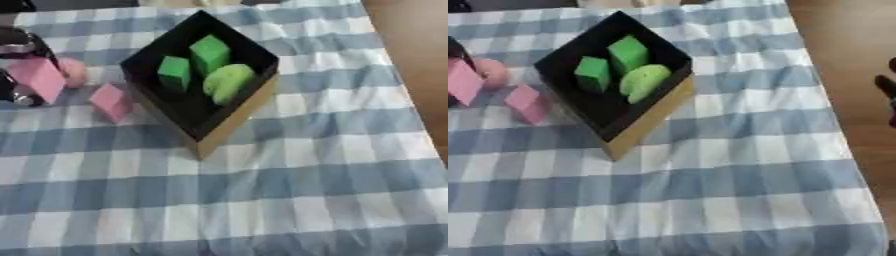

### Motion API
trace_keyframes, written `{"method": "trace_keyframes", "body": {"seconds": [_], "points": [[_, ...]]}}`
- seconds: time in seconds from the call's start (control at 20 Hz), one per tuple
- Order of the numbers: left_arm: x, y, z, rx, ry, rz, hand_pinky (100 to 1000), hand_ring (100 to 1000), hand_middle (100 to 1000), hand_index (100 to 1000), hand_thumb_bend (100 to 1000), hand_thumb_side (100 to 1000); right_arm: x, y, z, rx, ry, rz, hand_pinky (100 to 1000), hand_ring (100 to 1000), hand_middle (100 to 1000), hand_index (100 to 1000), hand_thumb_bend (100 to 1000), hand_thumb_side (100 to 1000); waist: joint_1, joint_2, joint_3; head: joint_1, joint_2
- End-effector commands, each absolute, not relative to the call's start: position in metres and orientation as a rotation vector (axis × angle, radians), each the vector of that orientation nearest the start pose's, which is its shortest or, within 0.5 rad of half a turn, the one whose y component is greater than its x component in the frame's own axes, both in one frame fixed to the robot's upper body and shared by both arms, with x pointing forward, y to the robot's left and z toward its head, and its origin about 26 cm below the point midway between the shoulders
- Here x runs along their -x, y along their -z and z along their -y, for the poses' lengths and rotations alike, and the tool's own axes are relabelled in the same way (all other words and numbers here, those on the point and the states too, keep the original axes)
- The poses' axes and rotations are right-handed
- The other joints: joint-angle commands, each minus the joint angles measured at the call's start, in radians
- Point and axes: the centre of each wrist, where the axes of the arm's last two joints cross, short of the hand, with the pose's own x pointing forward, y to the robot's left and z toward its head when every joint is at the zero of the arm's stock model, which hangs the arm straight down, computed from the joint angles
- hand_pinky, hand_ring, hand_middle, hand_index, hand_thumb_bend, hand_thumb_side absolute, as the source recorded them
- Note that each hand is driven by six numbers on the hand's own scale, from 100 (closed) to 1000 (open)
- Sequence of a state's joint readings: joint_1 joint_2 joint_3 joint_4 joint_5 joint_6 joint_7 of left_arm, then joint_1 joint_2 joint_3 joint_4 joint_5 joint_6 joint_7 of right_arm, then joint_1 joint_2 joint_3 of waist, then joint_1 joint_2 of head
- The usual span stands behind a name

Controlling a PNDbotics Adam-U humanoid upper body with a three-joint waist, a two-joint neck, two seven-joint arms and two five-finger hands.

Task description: Pick up objects on the table and place them in the box.

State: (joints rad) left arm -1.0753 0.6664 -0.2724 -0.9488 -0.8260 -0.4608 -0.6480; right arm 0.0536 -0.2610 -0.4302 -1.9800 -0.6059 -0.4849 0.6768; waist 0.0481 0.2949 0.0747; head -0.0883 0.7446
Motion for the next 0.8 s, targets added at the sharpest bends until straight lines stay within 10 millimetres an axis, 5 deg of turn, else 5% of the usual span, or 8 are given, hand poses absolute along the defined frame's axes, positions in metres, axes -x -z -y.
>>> {"method": "trace_keyframes", "body": {"seconds": [0.05, 0.4, 0.8], "points": [[-0.467, -0.324, -0.302, -0.920, 2.078, 1.250, 770, 719, 578, 703, 403, 100, -0.226, -0.138, 0.393, -0.133, -0.518, 2.560, 967, 1000, 458, 1000, 100, 523, 0.016, -0.030, 0.001, 0.005, -0.005], [-0.467, -0.357, -0.225, -0.889, 2.200, 1.422, 772, 719, 577, 705, 373, 100, -0.225, -0.139, 0.393, -0.146, -0.515, 2.554, 967, 1000, 458, 1000, 100, 523, 0.020, -0.040, -0.012, 0.010, 0.004], [-0.463, -0.359, -0.149, -0.771, 2.295, 1.571, 783, 722, 580, 712, 322, 100, -0.228, -0.140, 0.392, -0.176, -0.515, 2.552, 968, 1000, 459, 1000, 100, 523, 0.021, -0.042, -0.032, 0.030, 0.002]]}}
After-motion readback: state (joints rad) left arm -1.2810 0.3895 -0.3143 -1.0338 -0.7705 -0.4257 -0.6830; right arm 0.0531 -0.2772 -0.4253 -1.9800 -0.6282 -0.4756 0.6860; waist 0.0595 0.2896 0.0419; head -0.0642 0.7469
